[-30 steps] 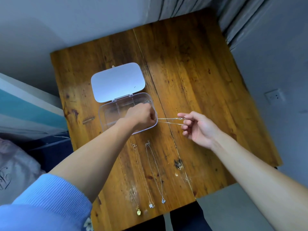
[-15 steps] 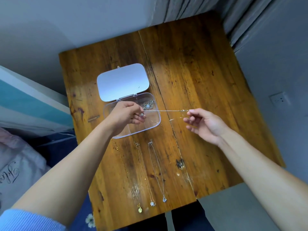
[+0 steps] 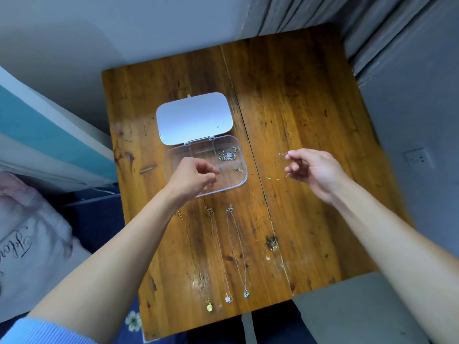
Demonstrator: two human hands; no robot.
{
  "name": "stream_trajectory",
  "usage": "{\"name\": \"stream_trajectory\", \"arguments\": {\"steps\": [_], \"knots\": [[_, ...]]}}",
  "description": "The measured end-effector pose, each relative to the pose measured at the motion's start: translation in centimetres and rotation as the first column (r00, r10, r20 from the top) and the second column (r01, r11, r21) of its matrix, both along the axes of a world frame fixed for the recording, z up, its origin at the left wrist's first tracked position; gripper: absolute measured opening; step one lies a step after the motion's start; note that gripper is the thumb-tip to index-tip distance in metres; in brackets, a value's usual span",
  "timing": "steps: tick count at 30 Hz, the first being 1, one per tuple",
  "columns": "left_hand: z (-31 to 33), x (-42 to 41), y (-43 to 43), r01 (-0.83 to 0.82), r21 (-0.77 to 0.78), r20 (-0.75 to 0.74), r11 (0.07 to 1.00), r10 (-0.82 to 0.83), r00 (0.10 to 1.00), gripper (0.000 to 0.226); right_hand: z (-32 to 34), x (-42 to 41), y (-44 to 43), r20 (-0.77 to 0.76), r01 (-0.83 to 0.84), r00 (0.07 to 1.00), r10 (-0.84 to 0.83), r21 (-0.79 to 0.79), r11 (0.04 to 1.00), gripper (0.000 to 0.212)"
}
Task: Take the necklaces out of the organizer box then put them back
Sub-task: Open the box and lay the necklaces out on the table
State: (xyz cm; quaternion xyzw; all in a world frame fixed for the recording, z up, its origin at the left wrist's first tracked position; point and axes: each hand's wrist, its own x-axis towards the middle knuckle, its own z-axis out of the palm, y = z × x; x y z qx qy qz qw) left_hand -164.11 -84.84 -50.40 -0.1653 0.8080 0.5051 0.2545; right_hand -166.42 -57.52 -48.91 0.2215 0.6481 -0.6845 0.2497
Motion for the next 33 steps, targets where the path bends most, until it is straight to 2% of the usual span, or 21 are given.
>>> {"name": "stream_trajectory", "arguments": {"steps": [3,6,10,13,17,22,27,33], "knots": [[-0.3,0.2,1.5,0.065,-0.105,-0.124,0.992,-0.078,0.989,0.020,1.5,-0.3,-0.5,-0.003,-0.068,0.998,0.068,-0.027,0.997,0.018],[-0.7,0.0,3.6,0.170,-0.165,-0.186,0.971,-0.200,0.962,0.033,2.9,-0.6,-0.9,0.017,-0.057,0.998,0.059,-0.108,0.993,0.019],[-1.9,-1.5,5.2,0.276,-0.305,-0.143,0.912,-0.330,0.933,0.037,3.9,-0.5,-0.6,0.063,-0.004,0.998,0.016,-0.187,0.982,0.016],[-2.4,-2.9,5.7,0.362,-0.438,-0.082,0.823,-0.438,0.895,0.028,4.2,-0.1,-0.2,0.105,0.007,0.994,0.017,-0.222,0.975,0.015],[-2.9,-3.4,6.4,0.408,-0.557,-0.084,0.724,-0.537,0.839,0.021,4.4,0.2,0.2,0.134,0.021,0.991,0.013,-0.248,0.969,0.017],[-3.5,-3.3,6.4,0.386,-0.573,-0.098,0.723,-0.527,0.844,0.022,4.5,0.4,0.6,0.129,0.054,0.991,-0.026,-0.221,0.974,0.016],[-3.6,-3.3,6.2,0.417,-0.519,-0.073,0.746,-0.524,0.848,0.015,4.5,0.3,0.7,0.103,0.095,0.992,-0.078,-0.168,0.981,0.014],[-2.9,-3.6,6.3,0.375,-0.364,-0.047,0.853,-0.419,0.907,0.023,4.6,0.1,0.4,0.121,0.139,0.985,-0.121,-0.154,0.978,0.014]]}}
